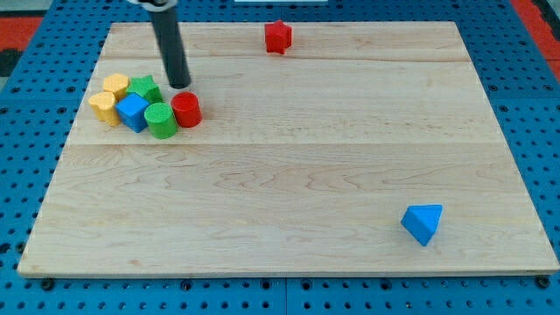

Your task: Slide the red circle diagonally bottom right to the red star

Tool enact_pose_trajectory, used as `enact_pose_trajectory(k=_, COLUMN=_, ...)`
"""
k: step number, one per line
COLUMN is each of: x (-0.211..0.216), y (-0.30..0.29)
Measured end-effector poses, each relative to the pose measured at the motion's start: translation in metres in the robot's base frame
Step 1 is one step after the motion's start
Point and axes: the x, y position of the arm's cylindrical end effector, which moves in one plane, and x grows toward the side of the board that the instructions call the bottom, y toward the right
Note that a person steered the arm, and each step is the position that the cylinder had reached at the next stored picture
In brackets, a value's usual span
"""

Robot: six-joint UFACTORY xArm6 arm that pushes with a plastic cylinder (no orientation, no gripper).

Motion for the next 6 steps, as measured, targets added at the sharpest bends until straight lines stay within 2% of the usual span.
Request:
enact_pose_trajectory(k=1, x=0.056, y=-0.001)
enact_pose_trajectory(k=2, x=0.078, y=0.089)
enact_pose_trajectory(k=3, x=0.072, y=0.123)
enact_pose_trajectory(k=4, x=0.057, y=0.118)
enact_pose_trajectory(k=6, x=0.059, y=0.251)
